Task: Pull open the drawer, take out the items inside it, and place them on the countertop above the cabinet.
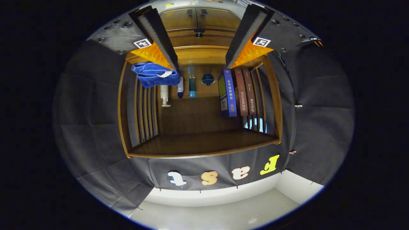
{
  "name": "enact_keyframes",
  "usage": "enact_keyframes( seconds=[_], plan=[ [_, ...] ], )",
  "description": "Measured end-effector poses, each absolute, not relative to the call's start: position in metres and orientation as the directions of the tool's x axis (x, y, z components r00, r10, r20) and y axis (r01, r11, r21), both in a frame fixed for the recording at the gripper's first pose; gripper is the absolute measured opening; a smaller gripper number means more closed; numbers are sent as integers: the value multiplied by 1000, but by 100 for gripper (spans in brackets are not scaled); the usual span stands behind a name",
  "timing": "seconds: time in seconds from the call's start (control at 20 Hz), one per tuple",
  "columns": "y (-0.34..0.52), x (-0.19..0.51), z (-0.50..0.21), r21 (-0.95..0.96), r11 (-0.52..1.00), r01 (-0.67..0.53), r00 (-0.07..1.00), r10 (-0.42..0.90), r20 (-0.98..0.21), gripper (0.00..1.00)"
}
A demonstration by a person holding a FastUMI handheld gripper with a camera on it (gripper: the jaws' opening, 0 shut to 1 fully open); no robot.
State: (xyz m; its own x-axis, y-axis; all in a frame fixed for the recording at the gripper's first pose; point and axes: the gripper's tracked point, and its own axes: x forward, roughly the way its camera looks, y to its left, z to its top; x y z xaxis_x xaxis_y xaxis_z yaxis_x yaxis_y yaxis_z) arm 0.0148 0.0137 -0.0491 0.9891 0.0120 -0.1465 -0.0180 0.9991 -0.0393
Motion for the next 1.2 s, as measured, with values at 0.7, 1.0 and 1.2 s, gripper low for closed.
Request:
enact_keyframes(
  seconds=[0.7,1.0,1.2],
  plan=[
    [-2,58,-172,-22,1000,-4,947,-3,-322,99],
    [-12,76,-233,-26,999,33,918,-41,-394,99],
    [-20,88,-267,-46,998,43,888,-59,-455,98]
  ],
)
